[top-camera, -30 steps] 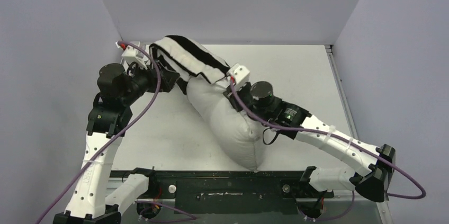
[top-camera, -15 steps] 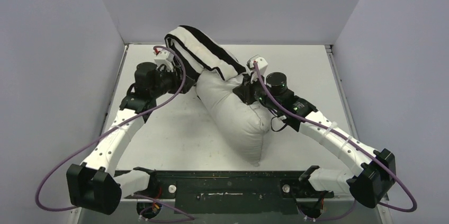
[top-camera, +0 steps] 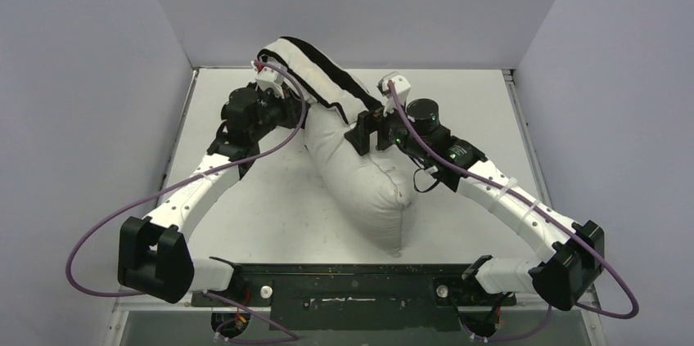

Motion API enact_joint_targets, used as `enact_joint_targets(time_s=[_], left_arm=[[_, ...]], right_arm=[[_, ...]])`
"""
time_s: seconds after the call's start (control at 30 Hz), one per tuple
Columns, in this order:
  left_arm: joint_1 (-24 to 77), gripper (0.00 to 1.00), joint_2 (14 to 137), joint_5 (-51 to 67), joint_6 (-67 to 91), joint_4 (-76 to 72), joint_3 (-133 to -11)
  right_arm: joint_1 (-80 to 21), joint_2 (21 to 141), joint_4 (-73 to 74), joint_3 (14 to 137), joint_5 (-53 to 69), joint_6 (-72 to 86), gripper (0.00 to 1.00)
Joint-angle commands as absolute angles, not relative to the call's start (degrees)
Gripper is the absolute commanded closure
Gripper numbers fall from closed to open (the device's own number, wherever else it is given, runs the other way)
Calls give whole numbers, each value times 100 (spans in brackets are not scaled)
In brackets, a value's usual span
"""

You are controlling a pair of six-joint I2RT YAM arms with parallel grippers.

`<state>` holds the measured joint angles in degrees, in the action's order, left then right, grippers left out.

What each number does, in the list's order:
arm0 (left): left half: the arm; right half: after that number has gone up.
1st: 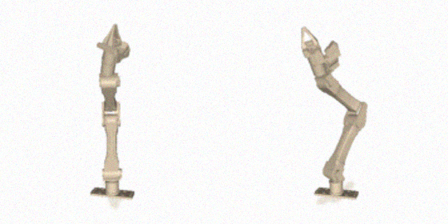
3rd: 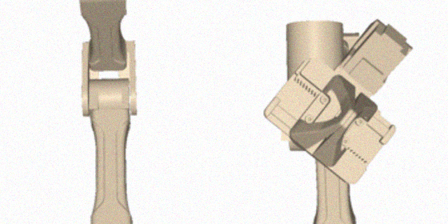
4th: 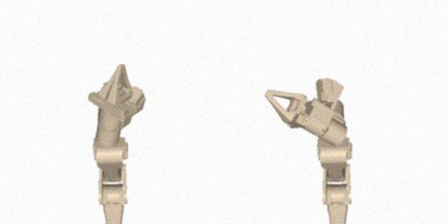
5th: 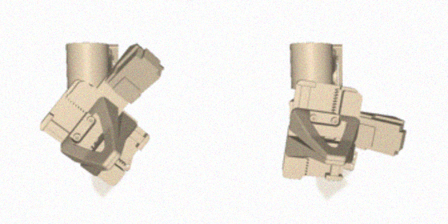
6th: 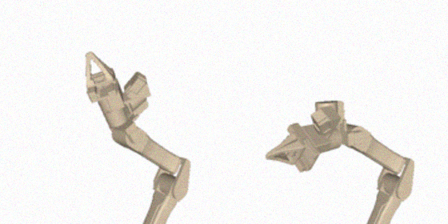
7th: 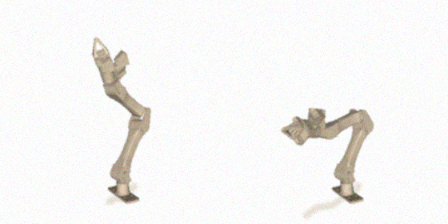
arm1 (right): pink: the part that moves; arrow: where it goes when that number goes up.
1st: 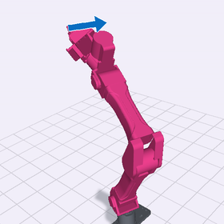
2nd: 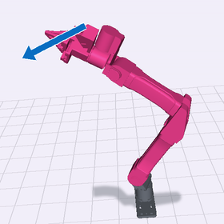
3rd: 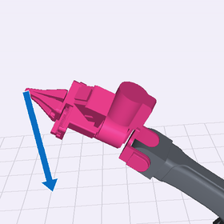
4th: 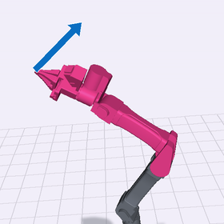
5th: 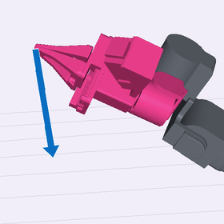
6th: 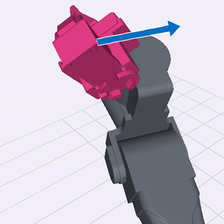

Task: Put the pillow into the pillowcase
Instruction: Stuff the pillow into the pillowcase.

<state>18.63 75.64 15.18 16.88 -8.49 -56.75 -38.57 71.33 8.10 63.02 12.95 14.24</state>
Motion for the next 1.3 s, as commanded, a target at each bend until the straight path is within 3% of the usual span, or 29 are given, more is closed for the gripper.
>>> enact_joint_targets(time_s=[0.0,0.27,0.37,0.47,0.53,0.57,0.6,0.67,0.73,0.93,1.07,1.13,1.27], left_arm=[[1996,100,7668,1705,1435,-1489,-6194],[2182,100,7672,2166,1584,-1305,-6455],[2258,100,7821,2517,1780,-1123,-6912],[2282,100,8165,2978,1854,-432,-7729],[2342,100,8224,3281,1862,-43,-8065],[2376,100,8181,3376,1863,203,-8056],[2407,100,8114,3440,1851,337,-7983],[2448,100,7933,3468,1871,415,-7729],[2452,100,7759,3384,1938,395,-7512],[2497,100,7548,4030,2656,215,-7877],[2828,100,7543,3910,3386,-958,-6915],[2976,100,8007,3174,2650,-333,-6648],[3044,100,8170,3318,2678,-164,-6836]], right_arm=[[-4131,7457,966,7076,856,1424,11],[-4666,8533,1139,7934,-532,1385,2],[-4667,9082,930,8119,-1121,1447,4],[-4340,9592,766,8317,-1180,1672,17],[-4156,9699,482,8256,-1267,1841,46],[-4058,9696,358,8195,-1275,1940,53],[-3979,9680,224,8130,-1257,2050,68],[-3860,9630,-33,7966,-1187,2232,82],[-3850,9589,-292,7829,-1163,2350,90],[-3744,9600,-933,7462,-1074,3000,98],[-3718,9569,-1329,7387,-920,3284,100],[-3718,9593,-1529,7401,-617,3354,100],[-3658,9470,-2064,7265,957,3270,100]])
